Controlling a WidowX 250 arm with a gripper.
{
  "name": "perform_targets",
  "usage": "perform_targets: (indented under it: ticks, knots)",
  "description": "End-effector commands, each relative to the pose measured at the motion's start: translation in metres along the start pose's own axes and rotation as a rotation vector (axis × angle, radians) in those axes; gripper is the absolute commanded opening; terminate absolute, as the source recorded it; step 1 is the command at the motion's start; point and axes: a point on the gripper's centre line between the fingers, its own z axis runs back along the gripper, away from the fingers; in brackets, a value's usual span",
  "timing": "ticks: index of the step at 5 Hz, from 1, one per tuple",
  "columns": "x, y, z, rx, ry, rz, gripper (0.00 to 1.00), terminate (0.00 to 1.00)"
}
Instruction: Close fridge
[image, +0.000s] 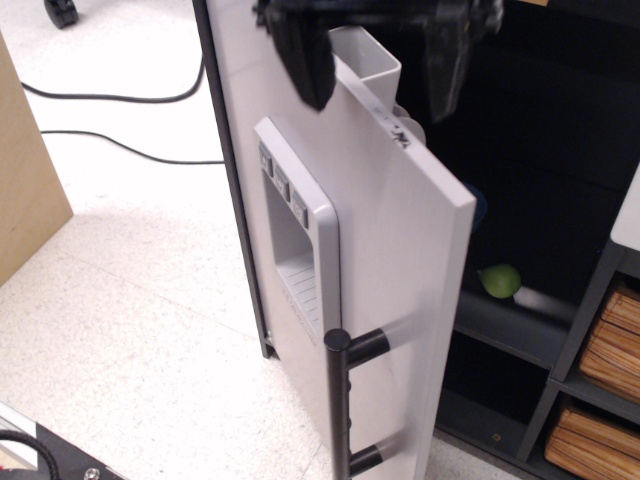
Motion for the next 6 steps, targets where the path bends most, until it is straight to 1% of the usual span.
perform_targets:
  ticks: [1, 2, 3, 4, 5, 6]
  knots:
    - [-0.032, 0.032, 0.001, 0.066, -0.006, -0.140, 1.00, 0.00]
    - [-0.042, 0.064, -0.030, 0.128, -0.017, -0.212, 1.00, 0.00]
    - [-0.041, 0.090, -0.062, 0.178, -0.006, -0.234, 1.00, 0.00]
    - [-0.030, 0.085, -0.085, 0.189, 0.002, -0.233, 1.00, 0.00]
    - [-0.016, 0.067, -0.094, 0.173, 0.010, -0.227, 1.00, 0.00]
    - [0.007, 0.045, -0.101, 0.170, 0.011, -0.211, 1.00, 0.00]
